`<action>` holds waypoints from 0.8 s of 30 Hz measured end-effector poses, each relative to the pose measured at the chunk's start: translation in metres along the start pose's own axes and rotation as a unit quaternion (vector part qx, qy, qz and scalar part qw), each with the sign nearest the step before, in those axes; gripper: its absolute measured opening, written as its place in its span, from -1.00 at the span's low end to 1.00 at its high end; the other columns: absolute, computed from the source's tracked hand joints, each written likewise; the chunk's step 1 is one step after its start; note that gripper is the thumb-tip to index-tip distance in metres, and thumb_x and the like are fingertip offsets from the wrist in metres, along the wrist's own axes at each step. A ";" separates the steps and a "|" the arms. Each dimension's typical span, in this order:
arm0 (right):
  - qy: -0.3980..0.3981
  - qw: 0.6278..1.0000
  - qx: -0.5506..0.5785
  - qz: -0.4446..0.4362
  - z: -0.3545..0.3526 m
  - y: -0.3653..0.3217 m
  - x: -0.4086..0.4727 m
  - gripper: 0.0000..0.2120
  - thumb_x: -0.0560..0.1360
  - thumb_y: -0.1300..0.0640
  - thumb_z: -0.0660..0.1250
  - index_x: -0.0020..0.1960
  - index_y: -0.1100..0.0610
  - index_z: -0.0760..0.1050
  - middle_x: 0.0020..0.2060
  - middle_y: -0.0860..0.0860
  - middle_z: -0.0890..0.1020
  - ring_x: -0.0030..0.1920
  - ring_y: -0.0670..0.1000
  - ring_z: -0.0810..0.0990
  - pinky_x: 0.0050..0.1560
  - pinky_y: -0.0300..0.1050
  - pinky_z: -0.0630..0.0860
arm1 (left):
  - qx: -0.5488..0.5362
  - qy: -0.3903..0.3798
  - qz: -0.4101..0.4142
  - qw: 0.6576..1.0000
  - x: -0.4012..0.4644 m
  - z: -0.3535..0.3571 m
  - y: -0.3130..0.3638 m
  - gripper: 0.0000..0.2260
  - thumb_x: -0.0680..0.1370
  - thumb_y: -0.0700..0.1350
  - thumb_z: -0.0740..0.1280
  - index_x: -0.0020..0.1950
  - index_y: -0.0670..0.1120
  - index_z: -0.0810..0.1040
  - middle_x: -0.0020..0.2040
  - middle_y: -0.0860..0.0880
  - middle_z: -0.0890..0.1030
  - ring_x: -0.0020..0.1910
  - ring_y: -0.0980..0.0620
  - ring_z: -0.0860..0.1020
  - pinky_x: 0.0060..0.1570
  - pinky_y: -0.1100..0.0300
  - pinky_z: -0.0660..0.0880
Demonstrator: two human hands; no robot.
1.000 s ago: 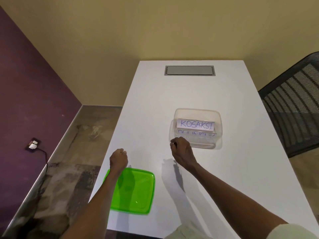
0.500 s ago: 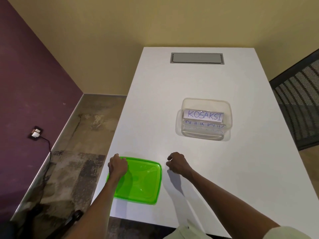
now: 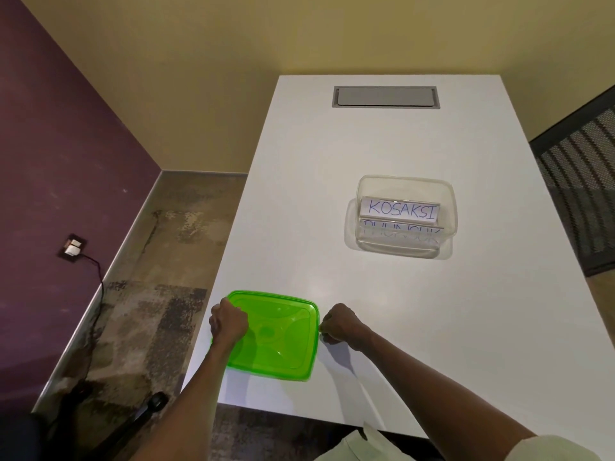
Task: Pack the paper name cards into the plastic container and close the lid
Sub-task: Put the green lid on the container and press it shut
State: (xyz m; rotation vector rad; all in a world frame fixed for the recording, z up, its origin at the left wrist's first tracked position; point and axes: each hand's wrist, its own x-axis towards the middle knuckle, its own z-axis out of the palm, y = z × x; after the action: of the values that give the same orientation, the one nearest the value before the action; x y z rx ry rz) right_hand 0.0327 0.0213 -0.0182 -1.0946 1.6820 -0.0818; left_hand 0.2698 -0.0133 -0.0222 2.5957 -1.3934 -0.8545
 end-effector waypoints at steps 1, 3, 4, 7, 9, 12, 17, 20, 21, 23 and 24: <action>-0.004 1.000 0.003 0.001 0.002 0.000 0.001 -0.96 0.41 0.36 0.32 -0.15 0.33 0.54 -0.27 0.17 0.52 -0.20 0.02 0.51 -0.18 -0.09 0.45 | -0.003 0.000 -0.002 1.000 -0.001 0.000 -0.001 -0.63 0.56 -0.23 0.24 0.36 -0.30 0.36 0.32 -0.37 0.43 0.29 -0.37 0.43 0.22 -0.12 0.41; -0.018 1.000 0.006 -0.004 0.003 0.000 0.002 -0.95 0.45 0.29 0.36 -0.15 0.28 0.51 -0.24 0.17 0.53 -0.19 0.04 0.53 -0.12 -0.08 0.49 | -0.009 0.002 -0.006 1.000 -0.002 0.001 -0.001 -0.63 0.57 -0.23 0.24 0.36 -0.29 0.37 0.32 -0.36 0.43 0.29 -0.37 0.43 0.22 -0.12 0.42; -0.024 1.000 0.016 -0.005 0.004 0.000 0.001 -0.95 0.46 0.27 0.37 -0.13 0.24 0.50 -0.22 0.17 0.55 -0.18 0.05 0.54 -0.08 -0.06 0.53 | -0.010 0.003 -0.006 1.000 -0.002 0.001 -0.002 -0.63 0.56 -0.23 0.24 0.36 -0.29 0.37 0.32 -0.36 0.43 0.29 -0.37 0.43 0.21 -0.12 0.42; -0.020 0.999 0.038 0.002 0.007 -0.001 0.001 -0.90 0.45 0.28 0.41 -0.13 0.27 0.50 -0.24 0.21 0.56 -0.19 0.09 0.56 0.04 0.09 0.59 | -0.013 0.001 -0.001 1.000 -0.001 0.001 -0.003 -0.62 0.57 -0.22 0.24 0.37 -0.29 0.37 0.33 -0.37 0.43 0.30 -0.37 0.43 0.23 -0.11 0.41; -0.011 0.998 0.055 0.011 0.007 -0.002 0.000 -0.87 0.44 0.29 0.43 -0.15 0.30 0.48 -0.26 0.23 0.54 -0.22 0.13 0.56 0.03 0.12 0.59 | -0.017 -0.002 0.000 1.000 0.000 -0.001 -0.004 -0.61 0.57 -0.21 0.22 0.38 -0.29 0.36 0.33 -0.37 0.43 0.31 -0.36 0.42 0.26 -0.10 0.39; 0.001 0.999 0.049 0.001 0.003 -0.005 -0.001 -0.87 0.43 0.28 0.44 -0.17 0.29 0.49 -0.27 0.22 0.54 -0.21 0.11 0.55 0.02 0.11 0.58 | -0.031 0.001 0.006 1.000 0.004 -0.004 -0.003 -0.61 0.57 -0.20 0.21 0.38 -0.30 0.37 0.32 -0.38 0.45 0.32 -0.35 0.42 0.28 -0.08 0.38; 0.039 0.996 0.084 -0.011 -0.016 -0.010 -0.005 -0.82 0.39 0.33 0.40 -0.35 0.26 0.47 -0.35 0.21 0.53 -0.32 0.09 0.51 -0.19 -0.06 0.47 | -0.065 0.021 0.022 0.997 0.008 -0.011 0.009 -0.63 0.58 -0.20 0.22 0.35 -0.32 0.41 0.31 -0.36 0.48 0.31 -0.30 0.45 0.29 -0.05 0.39; 0.072 0.993 0.096 -0.015 -0.033 -0.012 -0.006 -0.74 0.37 0.33 0.38 -0.45 0.20 0.42 -0.39 0.18 0.52 -0.38 0.06 0.47 -0.22 -0.10 0.44 | -0.093 0.030 0.032 0.995 0.009 -0.017 0.026 -0.63 0.57 -0.20 0.22 0.34 -0.33 0.43 0.30 -0.36 0.49 0.30 -0.29 0.46 0.27 -0.05 0.41; 0.085 0.992 0.096 -0.019 -0.040 -0.013 -0.005 -0.70 0.37 0.33 0.39 -0.48 0.18 0.40 -0.40 0.18 0.52 -0.37 0.07 0.46 -0.22 -0.11 0.43 | -0.098 0.037 0.038 0.994 0.009 -0.019 0.033 -0.65 0.56 -0.20 0.22 0.29 -0.35 0.46 0.25 -0.38 0.52 0.25 -0.31 0.49 0.23 -0.06 0.43; 0.108 0.989 0.101 -0.027 -0.053 -0.013 -0.005 -0.72 0.36 0.32 0.40 -0.47 0.18 0.42 -0.41 0.19 0.52 -0.34 0.07 0.48 -0.20 -0.09 0.44 | -0.104 0.048 0.050 0.992 0.007 -0.024 0.048 -0.69 0.55 -0.18 0.22 0.20 -0.36 0.50 0.16 -0.38 0.57 0.16 -0.31 0.53 0.15 -0.06 0.48; 0.118 0.987 0.104 -0.028 -0.060 -0.014 -0.006 -0.78 0.36 0.32 0.41 -0.42 0.20 0.47 -0.41 0.19 0.53 -0.33 0.08 0.50 -0.19 -0.06 0.48 | -0.107 0.053 0.057 0.991 0.005 -0.027 0.057 -0.68 0.55 -0.16 0.23 0.21 -0.34 0.50 0.17 -0.36 0.57 0.17 -0.29 0.54 0.15 -0.04 0.48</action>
State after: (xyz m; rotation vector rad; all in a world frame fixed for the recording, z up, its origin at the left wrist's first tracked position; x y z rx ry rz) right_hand -0.0064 -0.0089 0.0192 -1.0040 1.8059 -0.4296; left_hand 0.2433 -0.0556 0.0160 2.3419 -1.3275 -0.7895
